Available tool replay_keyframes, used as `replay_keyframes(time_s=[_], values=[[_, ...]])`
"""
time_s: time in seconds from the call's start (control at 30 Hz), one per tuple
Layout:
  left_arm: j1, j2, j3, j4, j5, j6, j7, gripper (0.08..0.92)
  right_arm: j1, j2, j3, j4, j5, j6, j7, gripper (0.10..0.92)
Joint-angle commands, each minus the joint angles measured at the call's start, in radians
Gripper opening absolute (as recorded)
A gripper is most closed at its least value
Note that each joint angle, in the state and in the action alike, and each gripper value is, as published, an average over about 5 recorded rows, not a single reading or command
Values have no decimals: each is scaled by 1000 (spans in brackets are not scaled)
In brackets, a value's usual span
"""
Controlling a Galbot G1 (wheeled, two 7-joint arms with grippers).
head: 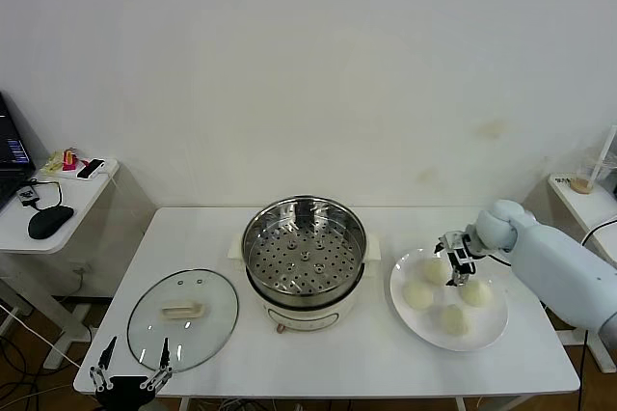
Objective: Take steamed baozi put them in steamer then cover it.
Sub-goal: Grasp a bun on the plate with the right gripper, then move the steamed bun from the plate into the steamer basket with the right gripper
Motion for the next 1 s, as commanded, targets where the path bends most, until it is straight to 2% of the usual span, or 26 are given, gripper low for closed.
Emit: replay_keyframes(time_s=[0.03, 0.43, 0.7, 0.87, 1.0], values=[[0, 1, -1, -1, 0, 1, 0, 823, 17, 33, -31, -45, -16, -3, 5, 815], [2, 3, -7, -8, 0, 2, -2, 823, 30, 29, -45, -34, -6, -8, -11, 630], [1, 4, -5, -8, -1, 5, -1, 823, 108, -54, -85, 70, 72, -11, -22, 628], [-4, 12, -3, -1, -6, 7, 0, 823, 235, -116, -132, 145, 165, -18, -19, 635], [-13, 22, 4, 7, -10, 10, 1, 823, 366, -110, -192, 162, 235, -28, -7, 636]])
